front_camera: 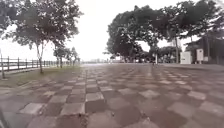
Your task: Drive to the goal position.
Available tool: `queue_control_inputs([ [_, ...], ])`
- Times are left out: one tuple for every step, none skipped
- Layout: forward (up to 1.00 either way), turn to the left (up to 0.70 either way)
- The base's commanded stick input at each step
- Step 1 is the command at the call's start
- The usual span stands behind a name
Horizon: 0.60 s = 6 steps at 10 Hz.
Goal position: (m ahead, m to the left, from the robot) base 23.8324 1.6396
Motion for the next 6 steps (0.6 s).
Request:
queue_control_inputs([
  [0.70,0.14],
  [0.70,0.14],
  [0.70,0.14],
  [0.70,0.14],
  [0.70,0.14],
  [0.70,0.14],
])
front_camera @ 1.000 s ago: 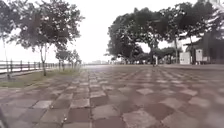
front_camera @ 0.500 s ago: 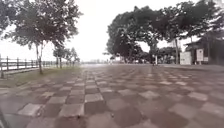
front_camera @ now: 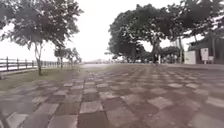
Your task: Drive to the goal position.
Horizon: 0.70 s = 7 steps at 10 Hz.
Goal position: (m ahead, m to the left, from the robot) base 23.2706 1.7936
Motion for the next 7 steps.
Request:
queue_control_inputs([
  [0.70,0.14],
  [0.70,0.11],
  [0.70,0.03],
  [0.70,0.00],
  [0.70,0.00],
  [0.70,0.00],
  [0.70,0.00],
])
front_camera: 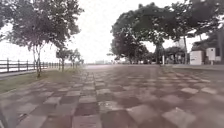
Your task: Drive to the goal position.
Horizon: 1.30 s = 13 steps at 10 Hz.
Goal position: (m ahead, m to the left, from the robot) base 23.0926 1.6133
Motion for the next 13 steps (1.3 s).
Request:
queue_control_inputs([
  [0.70,0.00],
  [0.70,0.00],
  [0.70,0.00],
  [0.70,0.00],
  [0.70,0.00],
  [0.70,0.00],
  [0.70,0.00],
  [0.70,0.00],
  [0.70,0.00],
  [0.70,0.00],
  [0.70,0.00],
  [0.70,0.00],
  [0.70,0.00],
])
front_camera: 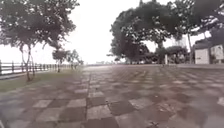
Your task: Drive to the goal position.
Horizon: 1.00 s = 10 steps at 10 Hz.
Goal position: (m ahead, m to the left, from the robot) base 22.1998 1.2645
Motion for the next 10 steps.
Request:
queue_control_inputs([
  [0.70,0.00],
  [0.70,0.00],
  [0.70,0.00],
  [0.70,0.00],
  [0.70,0.00],
  [0.70,0.00],
  [0.70,0.00],
  [0.70,0.00],
  [0.70,0.06],
  [0.70,0.14],
])
